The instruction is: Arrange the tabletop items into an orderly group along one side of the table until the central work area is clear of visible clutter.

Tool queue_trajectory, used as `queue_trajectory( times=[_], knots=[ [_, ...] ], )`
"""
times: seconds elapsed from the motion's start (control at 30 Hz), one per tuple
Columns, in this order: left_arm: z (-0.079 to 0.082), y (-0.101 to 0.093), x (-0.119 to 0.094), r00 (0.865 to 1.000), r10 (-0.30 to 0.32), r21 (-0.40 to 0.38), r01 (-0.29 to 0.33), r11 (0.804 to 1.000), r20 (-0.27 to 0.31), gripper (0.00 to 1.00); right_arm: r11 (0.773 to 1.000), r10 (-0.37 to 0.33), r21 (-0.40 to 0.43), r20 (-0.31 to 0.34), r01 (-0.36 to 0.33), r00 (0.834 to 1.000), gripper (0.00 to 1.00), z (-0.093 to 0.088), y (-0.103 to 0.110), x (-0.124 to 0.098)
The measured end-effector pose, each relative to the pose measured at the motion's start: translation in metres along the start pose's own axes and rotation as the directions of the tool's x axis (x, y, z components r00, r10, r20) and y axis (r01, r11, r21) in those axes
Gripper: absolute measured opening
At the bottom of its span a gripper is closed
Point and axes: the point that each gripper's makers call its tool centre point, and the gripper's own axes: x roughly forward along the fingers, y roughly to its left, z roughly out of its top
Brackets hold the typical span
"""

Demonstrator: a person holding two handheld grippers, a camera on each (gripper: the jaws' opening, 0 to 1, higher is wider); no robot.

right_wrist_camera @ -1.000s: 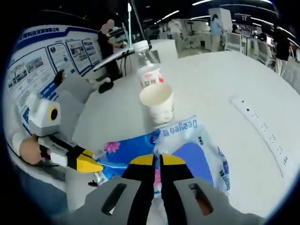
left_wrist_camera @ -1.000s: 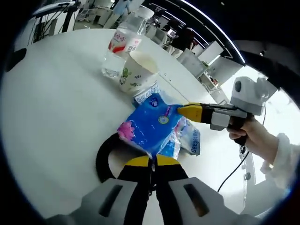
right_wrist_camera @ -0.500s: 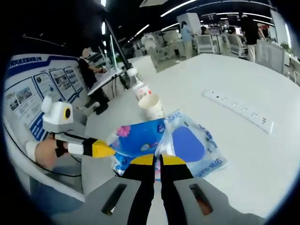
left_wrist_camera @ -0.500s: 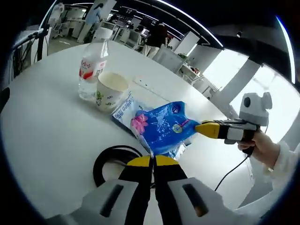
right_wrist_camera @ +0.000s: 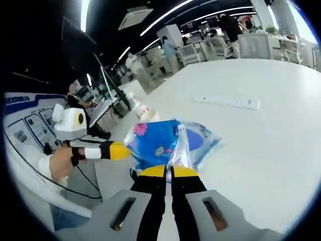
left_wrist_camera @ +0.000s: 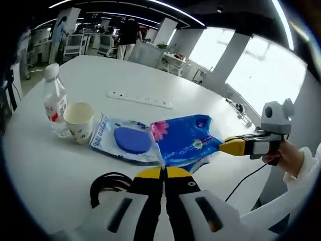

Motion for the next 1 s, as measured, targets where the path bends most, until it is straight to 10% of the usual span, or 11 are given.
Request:
queue_trajectory(
  times=[0.5, 0.67, 1.0],
  knots=[
    [-0.008, -0.04, 0.011, 0.992, -0.103, 0.009, 0.104, 0.995, -0.077, 0.0, 0.994, -0.07, 0.089, 0.06, 0.065, 0.996, 0.0, -0.014, -0.018, -0.037],
    [0.002, -0.043, 0.009, 0.989, -0.136, -0.019, 0.135, 0.991, -0.057, 0.0, 0.996, -0.019, -0.079, 0.151, 0.031, 0.988, 0.01, 0.002, -0.012, -0.044],
    [0.011, -0.051, 0.004, 0.979, -0.201, -0.065, 0.198, 0.978, -0.042, 0.0, 0.977, -0.031, -0.201, 0.191, 0.07, 0.981, 0.37, 0.009, -0.022, -0.049]
  ],
)
